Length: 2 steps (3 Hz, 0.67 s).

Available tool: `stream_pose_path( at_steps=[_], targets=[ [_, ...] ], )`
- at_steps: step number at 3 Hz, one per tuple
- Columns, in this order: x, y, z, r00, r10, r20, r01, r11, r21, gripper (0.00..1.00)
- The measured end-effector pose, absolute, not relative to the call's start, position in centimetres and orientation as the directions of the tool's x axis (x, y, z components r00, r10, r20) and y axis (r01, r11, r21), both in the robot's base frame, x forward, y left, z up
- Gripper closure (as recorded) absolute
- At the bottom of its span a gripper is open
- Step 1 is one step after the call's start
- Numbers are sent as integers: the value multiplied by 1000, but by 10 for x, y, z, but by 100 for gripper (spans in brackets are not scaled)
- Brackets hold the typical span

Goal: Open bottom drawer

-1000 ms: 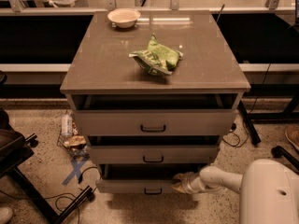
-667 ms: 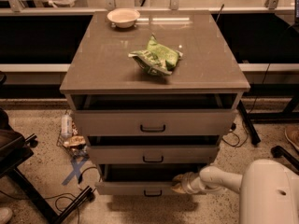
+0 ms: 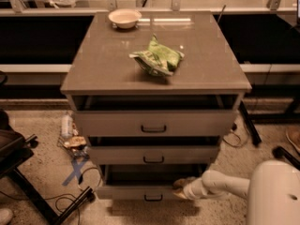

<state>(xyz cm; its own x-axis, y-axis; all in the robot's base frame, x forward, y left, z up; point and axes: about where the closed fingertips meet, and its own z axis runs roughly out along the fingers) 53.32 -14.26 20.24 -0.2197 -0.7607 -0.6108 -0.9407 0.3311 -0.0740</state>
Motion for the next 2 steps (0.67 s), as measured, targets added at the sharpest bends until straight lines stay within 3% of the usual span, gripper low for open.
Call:
stream_pose_path(
  at_steps=[2],
  targets=[
    [512,-143,209,-226,-763,-606,-941,331,-66,100]
  ],
)
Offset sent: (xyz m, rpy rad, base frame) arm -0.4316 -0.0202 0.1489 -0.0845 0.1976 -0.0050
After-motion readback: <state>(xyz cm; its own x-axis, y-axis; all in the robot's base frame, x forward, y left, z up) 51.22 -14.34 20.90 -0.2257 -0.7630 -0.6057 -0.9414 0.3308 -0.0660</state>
